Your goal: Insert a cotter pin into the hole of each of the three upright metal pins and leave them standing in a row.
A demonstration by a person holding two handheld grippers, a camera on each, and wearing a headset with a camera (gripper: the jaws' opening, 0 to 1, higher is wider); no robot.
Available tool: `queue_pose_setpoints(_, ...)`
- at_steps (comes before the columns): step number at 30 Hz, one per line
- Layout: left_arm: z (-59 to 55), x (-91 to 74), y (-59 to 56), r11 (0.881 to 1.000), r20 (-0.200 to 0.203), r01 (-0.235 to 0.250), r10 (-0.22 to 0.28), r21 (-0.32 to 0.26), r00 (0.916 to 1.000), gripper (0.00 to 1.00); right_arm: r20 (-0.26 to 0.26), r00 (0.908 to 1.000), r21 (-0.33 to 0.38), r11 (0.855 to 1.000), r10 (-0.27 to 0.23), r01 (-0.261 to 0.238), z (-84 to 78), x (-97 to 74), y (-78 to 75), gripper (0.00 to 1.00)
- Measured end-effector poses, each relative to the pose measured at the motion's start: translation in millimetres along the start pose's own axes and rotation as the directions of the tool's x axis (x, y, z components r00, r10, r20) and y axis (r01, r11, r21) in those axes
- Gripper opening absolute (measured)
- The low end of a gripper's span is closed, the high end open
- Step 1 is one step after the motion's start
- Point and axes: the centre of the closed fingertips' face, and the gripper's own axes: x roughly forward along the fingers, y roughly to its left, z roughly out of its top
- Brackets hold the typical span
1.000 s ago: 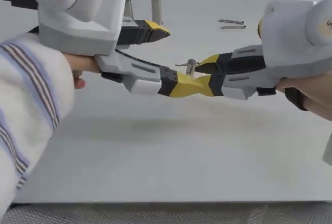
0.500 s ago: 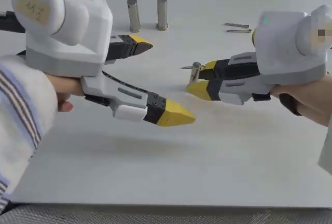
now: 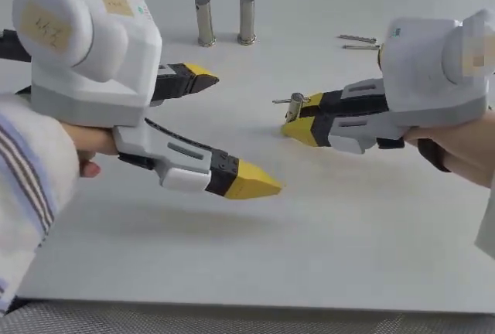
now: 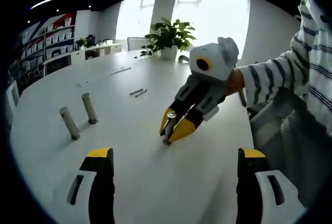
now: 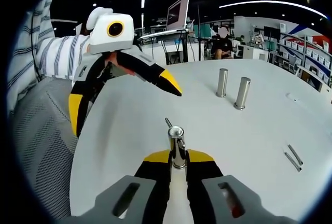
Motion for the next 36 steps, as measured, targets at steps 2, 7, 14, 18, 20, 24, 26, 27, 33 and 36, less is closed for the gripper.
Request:
queue_pose_setpoints(2, -0.1, -0.4, 0.9, 1.0, -0.001, -0.002, 0.002, 0.002, 1.0, 0.99, 0.0, 1.0, -0.007, 1.0, 0.003, -0.003, 0.1, -0.1, -0.1, 0.05)
queue_pose_setpoints(7, -0.1, -0.7, -0.2, 1.0, 0.001, -0.004, 0.004, -0.004, 1.0, 0.99, -0.001, 0.9999, -0.01, 1.0, 0.01, -0.01, 1.1, -0.1, 1.5, 0.04)
queue_pose_setpoints(14, -5.1, -6.4, 9.0, 1.0, 0.004, -0.018, 0.018, -0.02, 0.9998, 0.99, -0.012, 0.9996, -0.028, 0.999, -0.024, 0.024, 7.0, 5.1, -3.7, 0.04)
queue_pose_setpoints(18, -6.3, -9.1, 10.1, 0.999, 0.005, -0.031, 0.031, -0.027, 0.9995, 0.99, 0.004, 0.9985, -0.02, 0.998, -0.055, 0.055, 16.1, 9.2, -12.4, 0.04)
queue_pose_setpoints(20, -6.9, -10.7, 12.1, 0.999, 0.007, -0.038, 0.038, -0.031, 0.9993, 0.99, 0.014, 0.9976, -0.021, 0.997, -0.068, 0.068, 21.0, 12.8, -16.5, 0.04)
queue_pose_setpoints(24, -7.1, -14.2, 15.3, 0.998, 0.014, -0.046, 0.046, -0.04, 0.9988, 0.99, 0.013, 0.9962, -0.027, 0.996, -0.086, 0.086, 26.6, 22.2, -26.0, 0.04)
queue_pose_setpoints(26, -9.4, -17.6, 21.4, 0.998, 0.017, -0.049, 0.05, -0.044, 0.9986, 0.99, 0.014, 0.9959, -0.025, 0.996, -0.09, 0.09, 29.5, 27.5, -30.2, 0.04)
queue_pose_setpoints(27, -10.0, -18.6, 22.7, 0.998, 0.017, -0.052, 0.053, -0.046, 0.9985, 0.99, 0.014, 0.9957, -0.025, 0.995, -0.092, 0.092, 30.5, 29.3, -31.1, 0.04)
queue_pose_setpoints(33, -9.6, -21.2, 21.8, 0.996, 0.027, -0.064, 0.066, -0.054, 0.9975, 0.99, 0.012, 0.9936, 0.002, 0.994, -0.112, 0.112, 33.1, 40.4, -39.4, 0.04)
queue_pose_setpoints(36, -10.9, -23.3, 23.5, 0.996, 0.03, -0.064, 0.065, -0.056, 0.9974, 0.99, 0.006, 0.9945, -0.01, 0.994, -0.105, 0.105, 32.7, 42.8, -36.7, 0.04)
